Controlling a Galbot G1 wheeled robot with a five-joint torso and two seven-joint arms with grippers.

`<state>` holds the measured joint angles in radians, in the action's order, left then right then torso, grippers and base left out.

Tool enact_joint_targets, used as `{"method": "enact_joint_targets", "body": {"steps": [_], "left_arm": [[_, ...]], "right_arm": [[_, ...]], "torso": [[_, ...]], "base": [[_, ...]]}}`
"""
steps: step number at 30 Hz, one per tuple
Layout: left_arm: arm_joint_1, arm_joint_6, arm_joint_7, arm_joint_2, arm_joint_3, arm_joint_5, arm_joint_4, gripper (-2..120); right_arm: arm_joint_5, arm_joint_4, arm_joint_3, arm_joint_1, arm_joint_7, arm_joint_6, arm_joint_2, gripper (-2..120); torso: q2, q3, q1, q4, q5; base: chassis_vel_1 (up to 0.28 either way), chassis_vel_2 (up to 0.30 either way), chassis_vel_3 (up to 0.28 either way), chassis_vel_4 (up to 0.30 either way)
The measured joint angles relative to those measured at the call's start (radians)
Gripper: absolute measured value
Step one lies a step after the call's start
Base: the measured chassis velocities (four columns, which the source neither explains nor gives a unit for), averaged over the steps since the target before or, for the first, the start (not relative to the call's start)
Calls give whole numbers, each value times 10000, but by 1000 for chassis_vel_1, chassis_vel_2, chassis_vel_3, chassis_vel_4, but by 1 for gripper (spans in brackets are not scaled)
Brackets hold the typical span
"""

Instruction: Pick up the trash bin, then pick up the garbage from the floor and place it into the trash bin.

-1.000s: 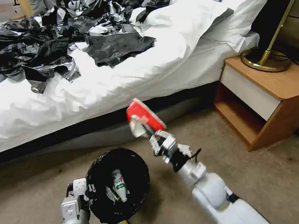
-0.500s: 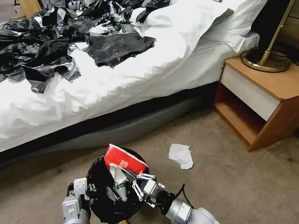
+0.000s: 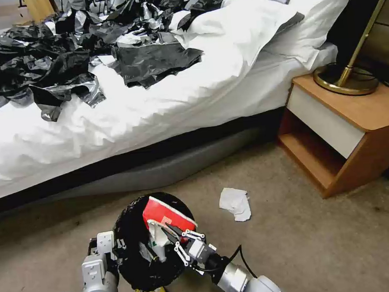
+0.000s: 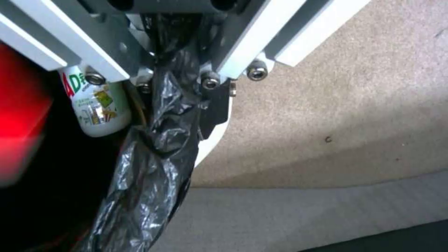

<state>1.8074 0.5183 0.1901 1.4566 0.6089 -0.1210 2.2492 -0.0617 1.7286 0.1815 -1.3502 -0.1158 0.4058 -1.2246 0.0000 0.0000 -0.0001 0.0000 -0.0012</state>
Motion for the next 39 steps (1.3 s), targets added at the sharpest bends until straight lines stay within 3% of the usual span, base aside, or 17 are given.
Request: {"method": "enact_joint_targets", "body": {"steps": [11,15,19,28,30,39], "left_arm": [[-22,3,-1,25,-24,5,9,0],[-40,12,-3,56,-70,12,26,0],[-50,47,-3,21,-74,2,58,0],[-54,48,-7,54,-117,33,-13,0],[-82,43,-6,61,-123,58,-76,0],[-133,-10,-12,58,-18,42,-294,0]], "right_arm": [[-53,-75,-1,11,48,-127,15,67],[-55,-67,1,46,95,-200,18,87],[31,54,118,175,179,-367,53,98],[291,570,243,525,563,-610,-197,100],[390,1005,72,549,820,-691,-299,100],[636,2133,-1045,-17,2437,-951,-655,100]], "torso": [[0,0,1,4,25],[0,0,0,-4,25],[0,1,0,-11,29],[0,1,0,-3,20],[0,1,0,-4,35],[0,1,0,-2,18]], "base": [[0,0,0,0],[0,0,0,0],[0,0,0,0],[0,0,0,0],[0,0,0,0],[0,0,0,0]]}}
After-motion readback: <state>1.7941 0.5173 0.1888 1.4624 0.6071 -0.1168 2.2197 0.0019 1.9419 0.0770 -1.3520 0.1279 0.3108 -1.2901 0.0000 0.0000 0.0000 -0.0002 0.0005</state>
